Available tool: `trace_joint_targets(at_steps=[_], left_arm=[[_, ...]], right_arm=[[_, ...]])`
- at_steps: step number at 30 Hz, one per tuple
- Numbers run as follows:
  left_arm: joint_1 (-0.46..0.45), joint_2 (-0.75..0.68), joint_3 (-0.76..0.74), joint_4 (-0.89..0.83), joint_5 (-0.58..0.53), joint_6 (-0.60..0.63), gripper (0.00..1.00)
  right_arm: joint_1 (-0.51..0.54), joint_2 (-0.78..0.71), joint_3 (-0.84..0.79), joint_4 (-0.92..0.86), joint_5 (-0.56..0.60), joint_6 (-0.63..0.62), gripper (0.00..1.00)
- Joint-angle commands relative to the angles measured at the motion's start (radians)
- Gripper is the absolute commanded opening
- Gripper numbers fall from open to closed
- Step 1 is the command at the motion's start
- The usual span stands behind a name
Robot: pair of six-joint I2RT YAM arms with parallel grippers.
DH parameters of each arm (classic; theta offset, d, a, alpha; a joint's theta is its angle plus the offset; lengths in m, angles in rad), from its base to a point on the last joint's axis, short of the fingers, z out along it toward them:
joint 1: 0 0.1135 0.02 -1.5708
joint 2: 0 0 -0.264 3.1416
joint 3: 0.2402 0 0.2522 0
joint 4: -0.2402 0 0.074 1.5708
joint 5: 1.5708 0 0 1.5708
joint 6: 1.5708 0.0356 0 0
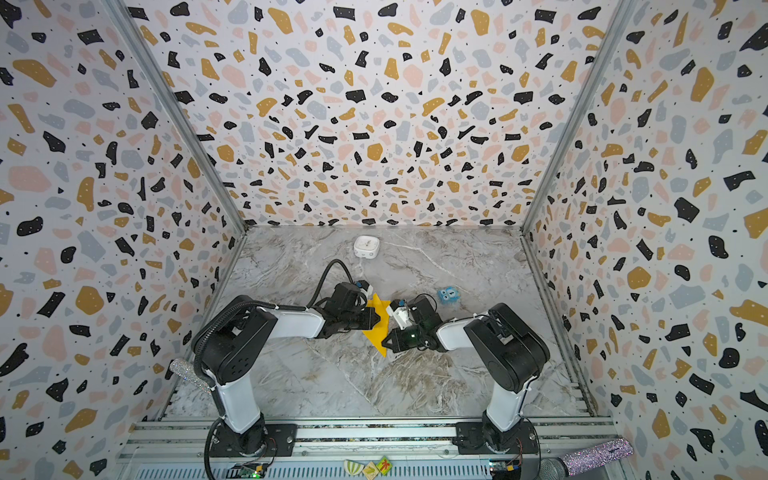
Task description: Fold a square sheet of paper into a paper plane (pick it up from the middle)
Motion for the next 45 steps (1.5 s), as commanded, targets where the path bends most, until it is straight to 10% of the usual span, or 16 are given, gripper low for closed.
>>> trace_joint_targets(at_steps=[1, 18, 45], left_arm=[[0.001, -0.005, -0.029, -0.074, -0.073, -0.045, 0.11], [-0.064, -0.065, -0.114, -0.045, -0.166, -0.398, 0.13], [-0.018, -0.095, -0.07, -0.038, -0.119, -0.222, 0.2]], right_arm=[[-0.016, 0.008, -0.044, -0.205, 0.164, -0.044, 0.01], [0.048, -0.088, 0.064, -0.082, 0.139, 0.114, 0.07], [0.033, 0.054, 0.051, -0.186, 0.227, 0.117, 0.11]])
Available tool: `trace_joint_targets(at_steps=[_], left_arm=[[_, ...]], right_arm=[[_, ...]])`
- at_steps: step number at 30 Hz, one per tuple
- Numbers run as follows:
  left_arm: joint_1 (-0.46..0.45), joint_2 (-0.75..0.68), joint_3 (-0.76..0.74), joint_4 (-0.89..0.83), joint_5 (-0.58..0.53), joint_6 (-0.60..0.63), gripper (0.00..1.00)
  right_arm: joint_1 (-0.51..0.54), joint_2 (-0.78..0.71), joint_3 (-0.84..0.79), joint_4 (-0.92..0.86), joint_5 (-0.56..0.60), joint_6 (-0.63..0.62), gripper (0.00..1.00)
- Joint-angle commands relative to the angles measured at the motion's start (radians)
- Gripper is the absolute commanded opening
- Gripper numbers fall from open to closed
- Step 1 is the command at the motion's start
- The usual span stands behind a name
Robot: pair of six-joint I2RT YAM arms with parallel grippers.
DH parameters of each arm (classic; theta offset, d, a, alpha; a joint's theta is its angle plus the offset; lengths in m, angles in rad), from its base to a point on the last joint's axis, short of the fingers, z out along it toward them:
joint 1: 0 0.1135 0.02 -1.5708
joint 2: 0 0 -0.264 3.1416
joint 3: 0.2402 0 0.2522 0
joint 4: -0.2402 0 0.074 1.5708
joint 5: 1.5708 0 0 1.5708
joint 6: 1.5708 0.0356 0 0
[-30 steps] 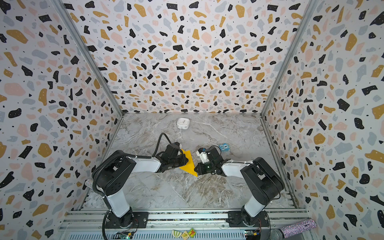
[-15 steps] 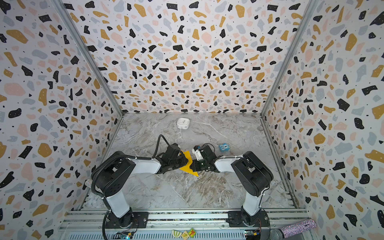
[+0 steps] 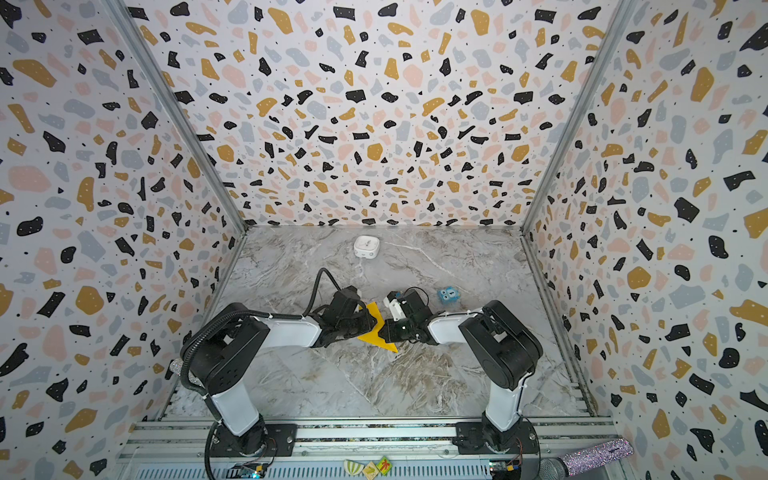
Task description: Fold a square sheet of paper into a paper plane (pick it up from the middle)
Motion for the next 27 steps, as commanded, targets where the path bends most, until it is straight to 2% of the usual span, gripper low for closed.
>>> trace_joint_targets(at_steps=[1, 4, 12, 20, 27], left_arm=[[0.031, -0.012, 0.018, -0.048, 0.013, 0.111, 0.2], [0.064, -0.006, 0.016, -0.033, 0.044, 0.169, 0.23], [0.146, 0.002, -0.022, 0.053, 0.132, 0.256, 0.24], [0.231, 0.008, -0.103, 0.114, 0.119, 0.281, 0.22], [0.272, 0.01, -0.103, 0.14, 0.08, 0.282, 0.21]], right_arm=[[-0.015, 0.02, -0.064, -0.141, 0.068, -0.014, 0.11], [-0.02, 0.026, -0.073, -0.145, 0.069, -0.027, 0.11], [-0.02, 0.032, -0.081, -0.133, 0.068, -0.026, 0.1], [-0.024, 0.025, -0.094, -0.13, 0.066, -0.029, 0.1], [-0.024, 0.027, -0.106, -0.11, 0.059, -0.017, 0.09]])
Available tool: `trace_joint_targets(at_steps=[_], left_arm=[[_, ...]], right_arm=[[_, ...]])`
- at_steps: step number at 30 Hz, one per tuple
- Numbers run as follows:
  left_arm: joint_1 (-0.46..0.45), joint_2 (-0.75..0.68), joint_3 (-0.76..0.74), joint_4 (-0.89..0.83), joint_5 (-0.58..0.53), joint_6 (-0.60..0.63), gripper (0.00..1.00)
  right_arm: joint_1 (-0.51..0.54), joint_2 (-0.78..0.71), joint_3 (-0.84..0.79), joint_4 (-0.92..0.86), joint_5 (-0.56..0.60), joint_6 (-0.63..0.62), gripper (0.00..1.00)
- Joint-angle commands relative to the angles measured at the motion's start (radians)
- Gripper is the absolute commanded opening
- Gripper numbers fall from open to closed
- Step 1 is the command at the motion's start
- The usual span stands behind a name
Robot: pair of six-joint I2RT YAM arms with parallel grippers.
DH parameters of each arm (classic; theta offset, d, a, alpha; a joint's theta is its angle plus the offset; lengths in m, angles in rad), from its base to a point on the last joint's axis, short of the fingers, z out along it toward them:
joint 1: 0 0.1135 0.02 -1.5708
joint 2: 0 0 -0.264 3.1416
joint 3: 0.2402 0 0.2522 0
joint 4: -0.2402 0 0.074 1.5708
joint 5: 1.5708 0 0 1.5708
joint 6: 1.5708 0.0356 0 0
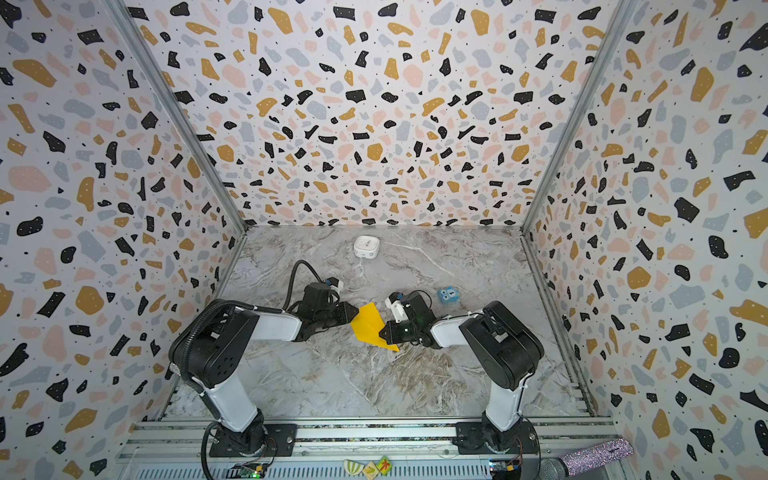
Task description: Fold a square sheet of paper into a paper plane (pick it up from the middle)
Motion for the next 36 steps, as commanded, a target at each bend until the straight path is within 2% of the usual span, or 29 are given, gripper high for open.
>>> trace_joint_targets(at_steps=[1, 5, 8, 11, 15, 22, 36], left_arm=[[0.033, 0.006, 0.002, -0.028, -0.08, 0.028, 0.21], [0.034, -0.044, 0.06, -0.103, -0.136, 0.045, 0.21], [0.027, -0.112, 0.058, -0.106, -0.13, 0.028, 0.21], [-0.011, -0.18, 0.037, -0.111, -0.124, 0.016, 0.21], [-0.107, -0.235, -0.008, -0.086, -0.122, -0.021, 0.2], [-0.244, -0.171, -0.025, -0.045, -0.097, -0.046, 0.14], [-0.292, -0.012, 0.014, -0.018, 0.012, 0.003, 0.1]], right_arm=[[-0.014, 0.028, -0.06, -0.192, 0.072, -0.006, 0.09], [-0.014, 0.02, -0.059, -0.192, 0.068, -0.005, 0.09], [-0.014, 0.02, -0.058, -0.188, 0.062, -0.003, 0.09], [-0.014, 0.019, -0.058, -0.185, 0.058, 0.001, 0.09], [-0.014, 0.023, -0.058, -0.185, 0.055, 0.004, 0.09], [-0.014, 0.034, -0.06, -0.185, 0.053, 0.007, 0.07], [-0.014, 0.047, -0.056, -0.192, 0.057, 0.009, 0.03]])
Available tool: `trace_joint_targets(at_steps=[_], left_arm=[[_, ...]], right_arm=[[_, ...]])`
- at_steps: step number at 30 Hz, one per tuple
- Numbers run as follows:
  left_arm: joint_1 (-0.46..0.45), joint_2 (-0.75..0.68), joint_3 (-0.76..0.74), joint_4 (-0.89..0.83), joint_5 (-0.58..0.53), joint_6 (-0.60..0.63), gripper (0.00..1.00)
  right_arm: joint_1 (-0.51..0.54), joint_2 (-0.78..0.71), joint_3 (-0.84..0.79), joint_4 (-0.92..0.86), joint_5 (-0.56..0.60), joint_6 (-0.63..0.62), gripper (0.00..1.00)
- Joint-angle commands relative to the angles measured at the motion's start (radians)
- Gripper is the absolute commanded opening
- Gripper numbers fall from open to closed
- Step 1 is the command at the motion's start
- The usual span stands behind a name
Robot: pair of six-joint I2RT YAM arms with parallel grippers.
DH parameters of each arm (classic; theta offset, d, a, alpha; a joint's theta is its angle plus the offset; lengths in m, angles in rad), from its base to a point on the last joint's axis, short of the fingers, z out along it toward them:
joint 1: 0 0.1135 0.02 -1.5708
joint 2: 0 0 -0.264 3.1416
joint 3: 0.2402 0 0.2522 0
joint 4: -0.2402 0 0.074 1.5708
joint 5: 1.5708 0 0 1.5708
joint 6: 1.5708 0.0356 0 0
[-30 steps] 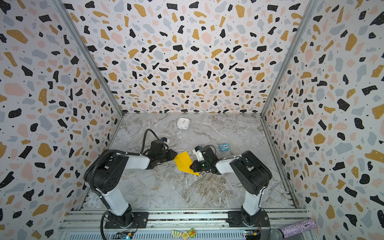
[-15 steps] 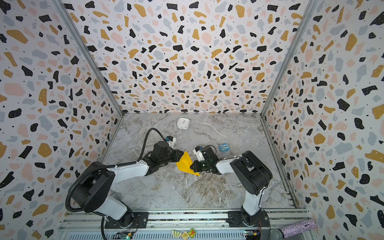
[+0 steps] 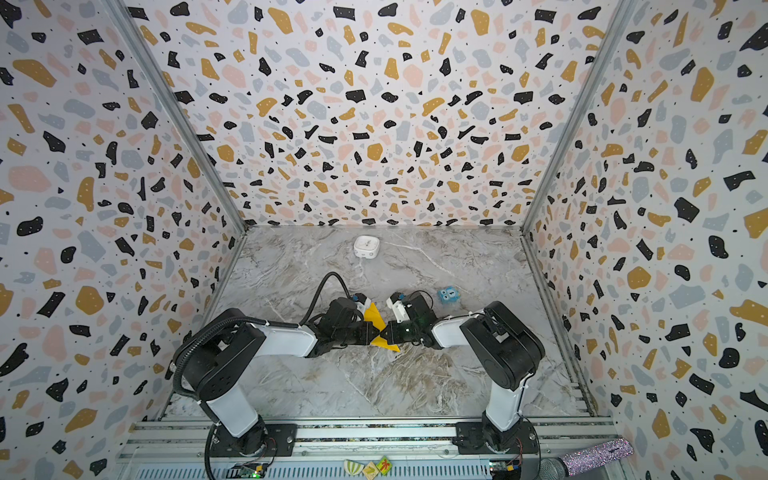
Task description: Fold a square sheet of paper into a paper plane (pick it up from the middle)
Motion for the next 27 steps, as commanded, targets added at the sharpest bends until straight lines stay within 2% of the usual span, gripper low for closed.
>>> trace_joint_targets(at_steps=[1, 5, 15, 27], left_arm=[[-0.005, 0.029, 0.033, 0.036, 0.026, 0.032, 0.1], [0.0, 0.039, 0.035, 0.006, -0.04, 0.045, 0.09], [0.027, -0.044, 0.031, 0.05, 0.0, 0.043, 0.1], [0.027, 0.056, 0.073, 0.029, -0.001, 0.046, 0.1]], right_arm=[[-0.006, 0.051, -0.047, -0.194, 0.065, 0.0, 0.03], [-0.006, 0.052, -0.053, -0.2, 0.071, -0.002, 0.02], [-0.008, 0.063, -0.063, -0.204, 0.078, -0.011, 0.01], [-0.007, 0.063, -0.067, -0.202, 0.076, -0.01, 0.0]])
